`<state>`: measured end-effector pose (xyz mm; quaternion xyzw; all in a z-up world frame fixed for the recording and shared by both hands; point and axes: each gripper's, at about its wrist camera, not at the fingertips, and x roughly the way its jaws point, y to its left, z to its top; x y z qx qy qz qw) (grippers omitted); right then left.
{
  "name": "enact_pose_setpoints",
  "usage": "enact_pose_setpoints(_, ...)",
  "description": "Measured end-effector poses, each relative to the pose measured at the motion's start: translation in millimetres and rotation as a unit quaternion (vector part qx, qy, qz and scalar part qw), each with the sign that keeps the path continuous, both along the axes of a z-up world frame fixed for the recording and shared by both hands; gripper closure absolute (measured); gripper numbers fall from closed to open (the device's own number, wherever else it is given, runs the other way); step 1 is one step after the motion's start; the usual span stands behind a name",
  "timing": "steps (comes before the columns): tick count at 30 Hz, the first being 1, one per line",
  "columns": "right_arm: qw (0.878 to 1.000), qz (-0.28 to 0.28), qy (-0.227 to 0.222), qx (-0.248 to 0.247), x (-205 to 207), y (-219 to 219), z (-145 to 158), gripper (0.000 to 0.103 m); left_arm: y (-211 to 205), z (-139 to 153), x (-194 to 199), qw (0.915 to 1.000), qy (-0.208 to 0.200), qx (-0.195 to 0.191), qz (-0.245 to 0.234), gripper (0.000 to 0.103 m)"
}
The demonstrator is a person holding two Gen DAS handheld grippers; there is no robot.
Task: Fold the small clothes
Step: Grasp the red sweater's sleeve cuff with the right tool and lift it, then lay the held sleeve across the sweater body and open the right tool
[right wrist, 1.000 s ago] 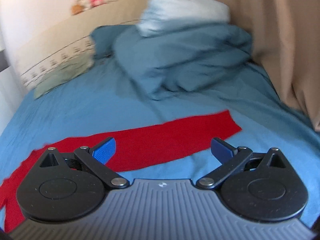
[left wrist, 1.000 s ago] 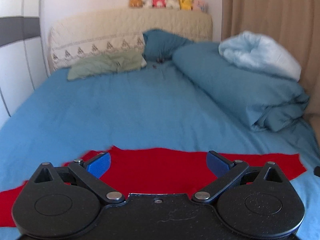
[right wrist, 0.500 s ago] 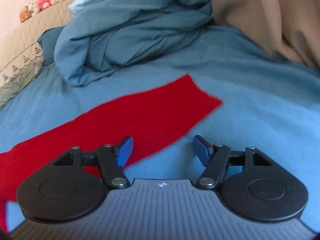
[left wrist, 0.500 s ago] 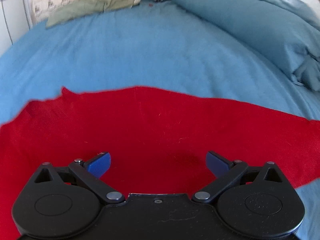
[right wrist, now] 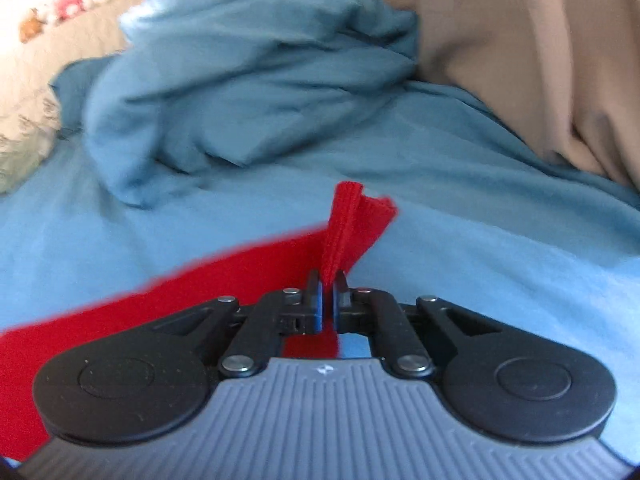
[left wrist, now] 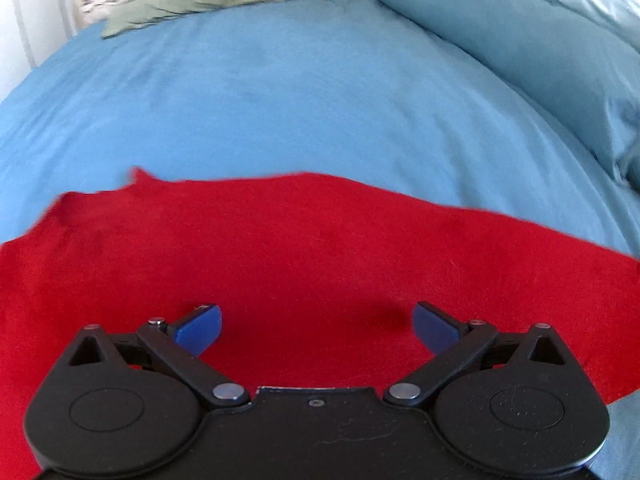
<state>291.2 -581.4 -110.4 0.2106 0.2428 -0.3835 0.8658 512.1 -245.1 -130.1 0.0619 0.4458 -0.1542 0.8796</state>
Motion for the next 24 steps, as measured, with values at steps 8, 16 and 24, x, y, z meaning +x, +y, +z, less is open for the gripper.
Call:
enact_pose_setpoints(8, 0.977, 0.178, -0.117, 0.012, 78, 107, 111, 0.083, 104, 59, -19, 0.9966, -0.079, 0.001, 0.024, 0.000)
enact_pose_setpoints(16, 0.895, 0.419, -0.139, 0.068, 177, 317, 89, 0.083, 243, 75, -45, 0.9865, -0.132, 0.012, 0.097, 0.000)
enact_pose_setpoints(24, 0.853, 0.517, -0.023, 0.067, 179, 440, -32, 0.083, 312, 33, -60, 0.9892, -0.068, -0.029, 0.126, 0.000)
